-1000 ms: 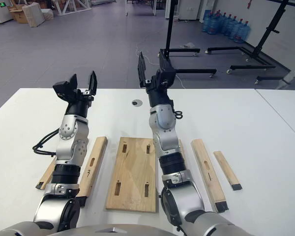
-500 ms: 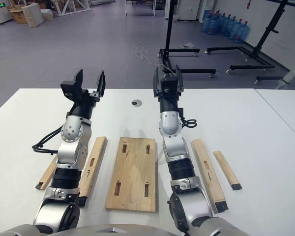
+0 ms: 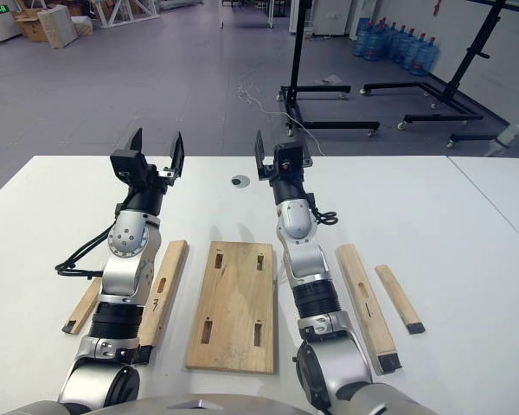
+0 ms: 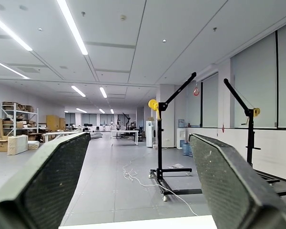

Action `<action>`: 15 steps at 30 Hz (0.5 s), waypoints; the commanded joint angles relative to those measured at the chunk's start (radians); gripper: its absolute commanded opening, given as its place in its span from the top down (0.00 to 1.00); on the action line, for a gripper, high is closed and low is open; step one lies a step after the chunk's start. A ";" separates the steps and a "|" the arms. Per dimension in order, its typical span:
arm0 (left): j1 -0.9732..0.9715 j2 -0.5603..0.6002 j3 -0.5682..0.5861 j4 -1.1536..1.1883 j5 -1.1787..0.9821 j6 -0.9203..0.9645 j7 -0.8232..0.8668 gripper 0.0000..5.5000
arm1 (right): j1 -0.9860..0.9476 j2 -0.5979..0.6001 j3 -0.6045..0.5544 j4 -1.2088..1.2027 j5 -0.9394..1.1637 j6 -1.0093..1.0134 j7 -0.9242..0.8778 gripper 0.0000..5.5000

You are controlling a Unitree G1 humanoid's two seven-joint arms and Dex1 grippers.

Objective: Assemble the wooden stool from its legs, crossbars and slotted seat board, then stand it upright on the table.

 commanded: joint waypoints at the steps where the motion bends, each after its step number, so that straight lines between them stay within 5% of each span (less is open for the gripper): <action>1: 0.011 0.001 0.003 -0.008 0.008 -0.002 0.006 0.30 | -0.031 -0.004 -0.005 0.025 0.000 -0.005 0.005 0.30; 15: 0.065 0.005 -0.012 -0.072 0.007 0.014 -0.020 0.30 | 0.011 0.014 -0.002 -0.028 0.047 0.062 0.056 0.30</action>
